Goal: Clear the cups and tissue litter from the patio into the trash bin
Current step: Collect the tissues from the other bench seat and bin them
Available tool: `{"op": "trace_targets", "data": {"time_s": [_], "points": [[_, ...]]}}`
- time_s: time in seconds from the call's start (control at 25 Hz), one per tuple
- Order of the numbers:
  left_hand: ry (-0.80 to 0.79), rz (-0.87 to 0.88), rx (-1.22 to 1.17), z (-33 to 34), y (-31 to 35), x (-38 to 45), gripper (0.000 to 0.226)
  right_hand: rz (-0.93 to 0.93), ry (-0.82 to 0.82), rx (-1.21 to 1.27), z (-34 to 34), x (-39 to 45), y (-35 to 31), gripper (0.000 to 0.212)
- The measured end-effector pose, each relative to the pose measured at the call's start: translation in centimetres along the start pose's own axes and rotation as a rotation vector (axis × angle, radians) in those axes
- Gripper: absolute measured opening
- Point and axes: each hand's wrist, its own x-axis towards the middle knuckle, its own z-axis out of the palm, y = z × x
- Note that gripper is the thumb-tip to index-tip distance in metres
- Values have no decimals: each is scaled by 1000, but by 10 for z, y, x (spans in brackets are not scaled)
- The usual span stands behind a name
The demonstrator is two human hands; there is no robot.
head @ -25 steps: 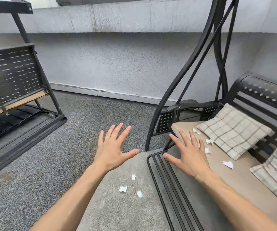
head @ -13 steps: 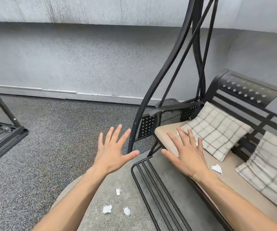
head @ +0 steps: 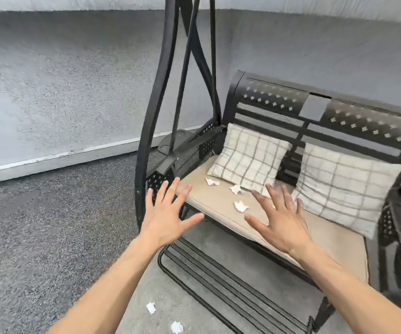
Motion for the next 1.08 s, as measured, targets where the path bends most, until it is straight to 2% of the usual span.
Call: {"op": "trace_targets", "data": {"time_s": [0.32,0.56,0.8,1.08], "points": [[-98,230,-31,58,41,102,89,254,-18,5,27,16,59,75],[-140,333,-3,90,76,180,87,339,-47,69,51,65,101,77],[-199,304,-6,125,81,229,84,355,-107,119,75,107,138,76],[-279,271,26,160,53,266,79,390,-181,146,111,139,145,75]]}}
